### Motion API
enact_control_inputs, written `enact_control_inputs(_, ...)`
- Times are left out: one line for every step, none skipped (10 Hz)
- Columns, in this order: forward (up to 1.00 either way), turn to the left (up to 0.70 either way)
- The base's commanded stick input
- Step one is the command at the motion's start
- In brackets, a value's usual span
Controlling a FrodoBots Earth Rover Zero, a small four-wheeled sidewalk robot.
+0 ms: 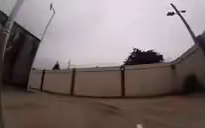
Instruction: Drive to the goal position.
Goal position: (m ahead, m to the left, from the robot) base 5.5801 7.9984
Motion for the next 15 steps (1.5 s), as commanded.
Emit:
enact_control_inputs(0.84,0.06)
enact_control_inputs(0.84,0.06)
enact_control_inputs(0.84,0.06)
enact_control_inputs(0.84,0.06)
enact_control_inputs(0.84,0.06)
enact_control_inputs(0.84,0.06)
enact_control_inputs(0.84,0.06)
enact_control_inputs(0.84,0.07)
enact_control_inputs(0.84,0.19)
enact_control_inputs(0.84,0.33)
enact_control_inputs(0.84,0.33)
enact_control_inputs(0.84,0.33)
enact_control_inputs(0.84,0.33)
enact_control_inputs(0.84,0.33)
enact_control_inputs(0.84,0.33)
